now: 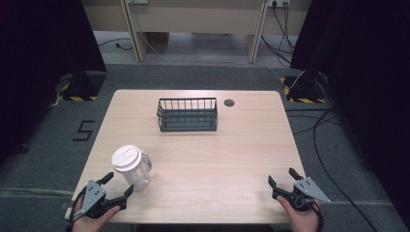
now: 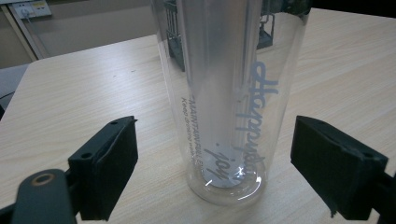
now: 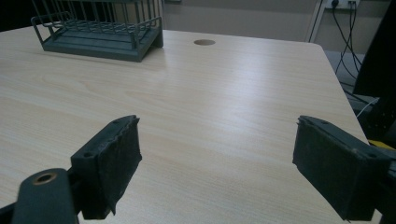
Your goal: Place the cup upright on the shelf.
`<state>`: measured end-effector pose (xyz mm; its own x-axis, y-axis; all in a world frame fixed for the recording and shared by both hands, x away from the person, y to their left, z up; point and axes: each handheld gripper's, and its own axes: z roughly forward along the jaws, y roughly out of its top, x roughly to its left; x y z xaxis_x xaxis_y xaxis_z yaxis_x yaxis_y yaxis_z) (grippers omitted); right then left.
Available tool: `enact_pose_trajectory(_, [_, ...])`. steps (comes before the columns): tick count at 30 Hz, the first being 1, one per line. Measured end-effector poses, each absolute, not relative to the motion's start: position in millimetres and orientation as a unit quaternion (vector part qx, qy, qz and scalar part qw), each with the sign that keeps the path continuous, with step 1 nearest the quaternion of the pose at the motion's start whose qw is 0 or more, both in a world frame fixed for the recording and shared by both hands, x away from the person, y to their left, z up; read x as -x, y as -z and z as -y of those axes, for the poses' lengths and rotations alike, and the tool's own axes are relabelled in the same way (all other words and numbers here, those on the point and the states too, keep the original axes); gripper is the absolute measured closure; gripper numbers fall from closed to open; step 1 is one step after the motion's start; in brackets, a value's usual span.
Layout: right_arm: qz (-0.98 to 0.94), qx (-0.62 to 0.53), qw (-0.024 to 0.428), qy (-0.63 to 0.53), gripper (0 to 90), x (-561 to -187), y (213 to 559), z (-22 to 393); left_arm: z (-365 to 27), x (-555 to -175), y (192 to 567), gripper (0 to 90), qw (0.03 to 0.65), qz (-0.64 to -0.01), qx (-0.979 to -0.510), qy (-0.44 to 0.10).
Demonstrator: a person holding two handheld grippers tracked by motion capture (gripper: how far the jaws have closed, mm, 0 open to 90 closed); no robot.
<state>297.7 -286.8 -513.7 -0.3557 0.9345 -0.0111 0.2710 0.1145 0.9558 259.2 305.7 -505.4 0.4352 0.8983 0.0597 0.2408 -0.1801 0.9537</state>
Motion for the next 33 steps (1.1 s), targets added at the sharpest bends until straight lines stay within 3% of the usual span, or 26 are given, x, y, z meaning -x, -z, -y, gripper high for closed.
enact_pose_trajectory(33, [-0.662,-0.461,0.332,-0.489,15.6,-298.3,513.6,288.7,-296.4,-281.7,510.6,14.4,0.496,-0.404,-0.705,-0.306])
